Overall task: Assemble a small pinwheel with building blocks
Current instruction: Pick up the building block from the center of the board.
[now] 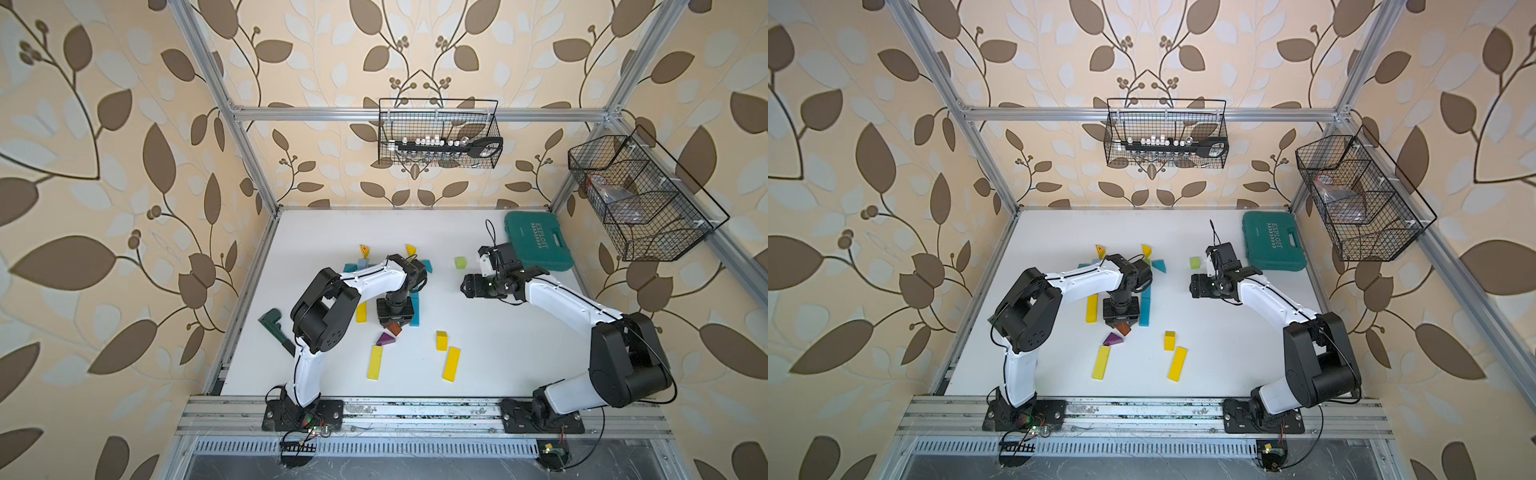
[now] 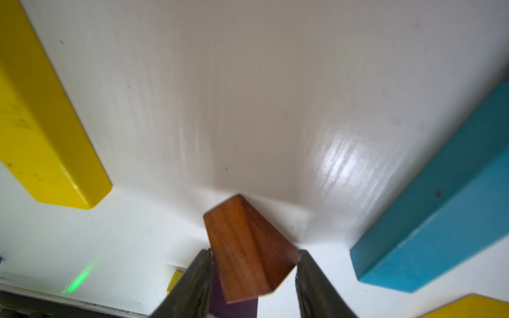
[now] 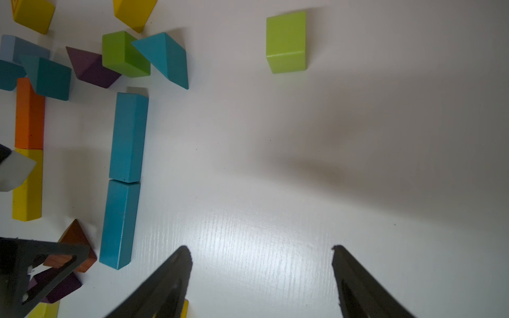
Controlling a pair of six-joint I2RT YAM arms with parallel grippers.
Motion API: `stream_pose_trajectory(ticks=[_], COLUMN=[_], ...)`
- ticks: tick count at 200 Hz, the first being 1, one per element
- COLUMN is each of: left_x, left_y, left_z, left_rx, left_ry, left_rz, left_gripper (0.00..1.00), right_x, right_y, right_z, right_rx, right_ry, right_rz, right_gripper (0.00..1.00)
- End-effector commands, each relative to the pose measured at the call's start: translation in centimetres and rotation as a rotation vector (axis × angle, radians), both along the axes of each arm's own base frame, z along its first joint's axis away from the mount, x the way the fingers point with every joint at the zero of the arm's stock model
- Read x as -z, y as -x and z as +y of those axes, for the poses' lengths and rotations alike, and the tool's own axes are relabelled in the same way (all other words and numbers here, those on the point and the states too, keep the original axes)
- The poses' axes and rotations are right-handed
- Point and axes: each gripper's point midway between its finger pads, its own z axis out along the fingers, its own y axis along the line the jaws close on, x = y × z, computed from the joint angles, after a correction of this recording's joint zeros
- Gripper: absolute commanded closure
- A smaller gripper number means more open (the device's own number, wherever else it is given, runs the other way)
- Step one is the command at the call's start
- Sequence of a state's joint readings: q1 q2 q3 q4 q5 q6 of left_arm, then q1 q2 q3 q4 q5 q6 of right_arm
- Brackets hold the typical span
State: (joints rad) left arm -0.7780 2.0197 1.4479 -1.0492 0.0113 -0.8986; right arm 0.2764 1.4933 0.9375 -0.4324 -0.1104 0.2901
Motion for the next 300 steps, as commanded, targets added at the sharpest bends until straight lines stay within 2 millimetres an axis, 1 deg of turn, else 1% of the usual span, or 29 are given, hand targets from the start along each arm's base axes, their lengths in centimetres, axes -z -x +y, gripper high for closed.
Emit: stream_pose_trajectory(ticks=[1, 47, 66, 82, 92, 122, 128, 147, 155, 178, 197, 208, 226, 239, 254, 278, 286, 300], left_x=[-0.3, -0.1, -0.1, -0.3, -0.3, -0.2, -0.1, 0.1, 0.2, 0.3, 0.1, -0.2, -1.3, -2.7, -4.7, -8.4, -9.7, -11.6], left_y=[-0.7, -1.6, -1.6, -1.4, -1.1, -0.1, 0.0, 0.0, -0.1, -0.3, -0.4, -0.4, -0.9, -1.4, -2.3, -3.6, -3.9, -4.2], left_z=[-0.4, -0.8, -0.6, -0.2, 0.0, 0.1, 0.1, 0.2, 0.1, -0.4, -0.8, -0.7, -0.8, -0.8, -0.9, -1.2, -1.7, -3.0], left_rx=[-0.018, -0.024, -0.028, -0.027, -0.027, -0.015, -0.044, -0.043, -0.039, -0.029, -0.030, -0.029, 0.002, 0.005, 0.014, 0.022, 0.025, 0.047], left_ry=[-0.005, -0.007, -0.011, -0.024, -0.022, -0.014, -0.021, -0.024, -0.023, -0.001, 0.021, 0.024, 0.053, 0.094, 0.173, 0.339, 0.415, 0.571], left_rz=[-0.006, -0.012, -0.009, -0.007, -0.004, 0.002, 0.000, -0.001, -0.001, 0.000, -0.005, -0.014, -0.039, -0.073, -0.126, -0.212, -0.239, -0.264], left_gripper=[0.50, 0.53, 0.56, 0.56, 0.56, 0.50, 0.48, 0.48, 0.51, 0.57, 0.59, 0.65, 0.74, 0.79, 0.81, 0.81, 0.81, 0.81], right_x=[0.3, 0.1, 0.0, 0.0, 0.0, -0.1, -0.1, -0.3, -0.4, -0.8, -1.3, -1.5, -2.3, -3.1, -4.0, -5.5, -6.0, -6.7], right_y=[0.4, 0.5, 0.5, 0.5, 0.5, 0.5, 0.5, 0.6, 0.6, 1.0, 1.3, 1.5, 1.9, 2.3, 3.3, 5.4, 6.0, 6.8], right_z=[0.1, 0.1, 0.0, -0.1, -0.1, -0.2, -0.2, -0.2, -0.2, -0.4, -0.4, -0.1, 1.1, 2.6, 5.0, 9.5, 11.0, 13.1], right_rx=[-0.023, -0.025, -0.022, -0.021, -0.019, -0.017, -0.016, -0.015, -0.014, -0.013, -0.016, -0.024, -0.059, -0.112, -0.192, -0.347, -0.400, -0.473], right_ry=[-0.007, -0.017, -0.020, -0.020, -0.021, -0.021, -0.021, -0.025, -0.026, -0.023, -0.033, -0.049, -0.118, -0.180, -0.217, -0.259, -0.283, -0.316], right_rz=[-0.001, -0.010, -0.012, -0.012, -0.013, -0.013, -0.014, -0.018, -0.022, -0.028, -0.043, -0.054, -0.083, -0.117, -0.163, -0.219, -0.237, -0.275], right_gripper=[0.18, 0.18, 0.18, 0.18, 0.18, 0.18, 0.18, 0.18, 0.18, 0.18, 0.18, 0.19, 0.20, 0.21, 0.21, 0.22, 0.22, 0.22])
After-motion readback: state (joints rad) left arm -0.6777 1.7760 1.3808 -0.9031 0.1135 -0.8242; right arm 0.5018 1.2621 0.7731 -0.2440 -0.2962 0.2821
